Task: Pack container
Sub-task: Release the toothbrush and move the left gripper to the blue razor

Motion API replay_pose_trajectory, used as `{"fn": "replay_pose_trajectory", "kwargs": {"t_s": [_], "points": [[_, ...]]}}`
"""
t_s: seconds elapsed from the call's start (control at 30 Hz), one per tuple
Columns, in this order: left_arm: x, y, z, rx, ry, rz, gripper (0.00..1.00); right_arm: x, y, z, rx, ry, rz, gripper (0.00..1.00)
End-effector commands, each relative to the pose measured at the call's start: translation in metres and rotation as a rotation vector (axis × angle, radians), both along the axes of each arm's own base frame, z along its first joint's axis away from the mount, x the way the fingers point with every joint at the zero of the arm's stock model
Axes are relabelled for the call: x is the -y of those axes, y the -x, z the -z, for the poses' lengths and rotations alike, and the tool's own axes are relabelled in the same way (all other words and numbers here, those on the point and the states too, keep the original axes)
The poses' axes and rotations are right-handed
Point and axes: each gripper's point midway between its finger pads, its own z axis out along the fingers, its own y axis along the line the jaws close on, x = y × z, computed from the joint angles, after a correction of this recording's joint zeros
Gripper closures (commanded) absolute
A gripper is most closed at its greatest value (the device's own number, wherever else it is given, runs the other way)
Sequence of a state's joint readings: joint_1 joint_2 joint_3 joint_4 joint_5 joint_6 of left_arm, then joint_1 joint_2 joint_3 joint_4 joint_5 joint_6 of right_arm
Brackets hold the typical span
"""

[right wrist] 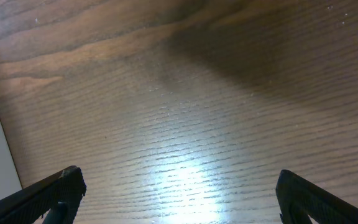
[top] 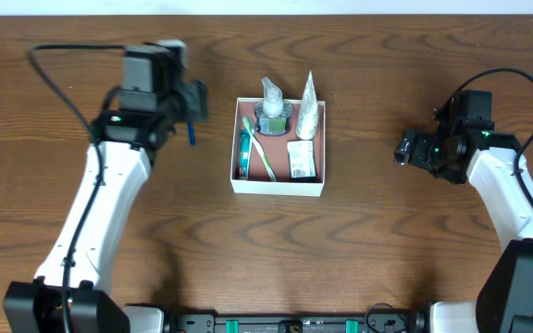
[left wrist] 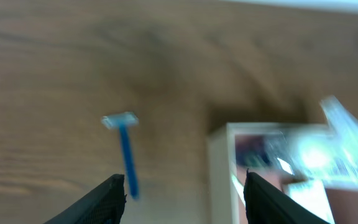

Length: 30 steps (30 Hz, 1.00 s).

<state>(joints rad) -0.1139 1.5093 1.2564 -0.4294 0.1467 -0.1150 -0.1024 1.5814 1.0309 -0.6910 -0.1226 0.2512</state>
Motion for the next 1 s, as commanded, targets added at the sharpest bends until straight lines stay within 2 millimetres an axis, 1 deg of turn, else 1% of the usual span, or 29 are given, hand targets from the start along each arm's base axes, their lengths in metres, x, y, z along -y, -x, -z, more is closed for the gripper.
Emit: {"fn": "replay_pose_trajectory", "kwargs": {"t_s": [0.0,0.13,0.27,0.43,0.6,0.8,0.97], "points": [[-0.023,-0.019,0.014,-0.007,0.010,-0.074,0.38,0.002,0.002,0.003,-0.009,0.006,-0.005,0.01],[-0.051,-0.037,0.041,-0.035,0.007,-0.156,0.38,0.002,0.002,0.003,-0.009,0.006,-0.005,0.01],[-0.066,-0.047,0.072,-0.095,0.002,-0.188,0.38,0.002,0.002,0.003,-0.009,0.006,-0.005,0.01],[-0.073,-0.052,0.096,-0.137,-0.022,-0.210,0.38,0.002,0.002,0.003,-0.009,0.006,-0.005,0.01],[-0.076,-0.052,0.107,-0.158,-0.042,-0.222,0.38,0.002,0.002,0.003,-0.009,0.006,-0.005,0.01],[-0.073,-0.054,0.118,-0.172,-0.043,-0.213,0.38,0.002,0.002,0.003,-0.009,0.006,-0.005,0.01],[-0.073,-0.056,0.134,-0.195,-0.047,-0.213,0.38,0.002,0.002,0.003,-0.009,0.006,-0.005,0.01]]}}
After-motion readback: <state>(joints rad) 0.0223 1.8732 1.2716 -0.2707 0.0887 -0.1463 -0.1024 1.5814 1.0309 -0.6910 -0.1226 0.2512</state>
